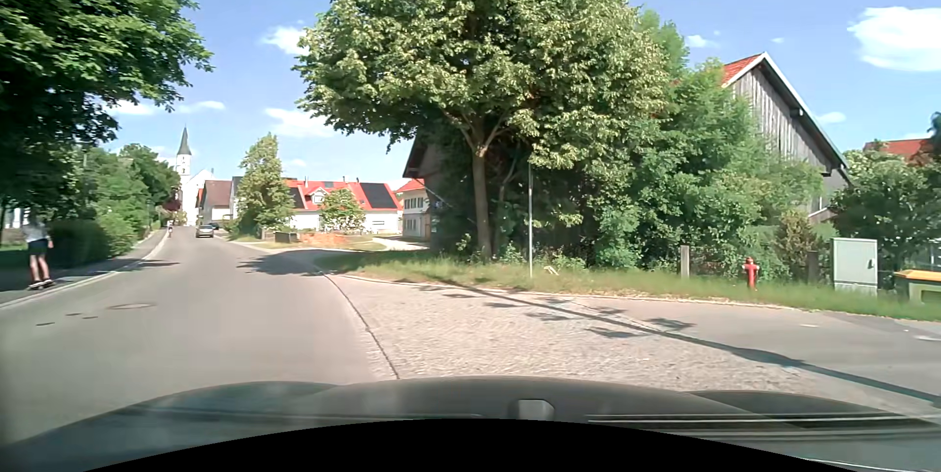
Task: Follow the waypoints while adhering to traffic rules and regulations
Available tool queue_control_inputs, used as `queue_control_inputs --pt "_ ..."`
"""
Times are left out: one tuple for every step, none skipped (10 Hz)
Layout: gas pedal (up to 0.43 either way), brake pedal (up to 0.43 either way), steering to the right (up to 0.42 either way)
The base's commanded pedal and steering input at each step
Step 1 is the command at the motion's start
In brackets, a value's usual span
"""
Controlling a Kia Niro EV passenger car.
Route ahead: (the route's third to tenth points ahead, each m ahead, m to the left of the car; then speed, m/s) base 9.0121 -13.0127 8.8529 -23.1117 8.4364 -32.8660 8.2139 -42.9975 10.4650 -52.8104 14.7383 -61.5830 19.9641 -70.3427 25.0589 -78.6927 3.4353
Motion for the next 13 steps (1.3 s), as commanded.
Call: queue_control_inputs --pt "0.000 0.006 0.513" --pt "0.000 0.006 0.526" --pt "0.000 0.006 0.538" --pt "0.000 0.006 0.545" --pt "0.000 0.006 0.548" --pt "0.000 0.006 0.547" --pt "0.000 0.006 0.545" --pt "0.000 0.006 0.541" --pt "0.000 0.006 0.533" --pt "0.000 0.006 0.527" --pt "0.000 0.006 0.527" --pt "0.000 0.006 0.528" --pt "0.000 0.006 0.533"
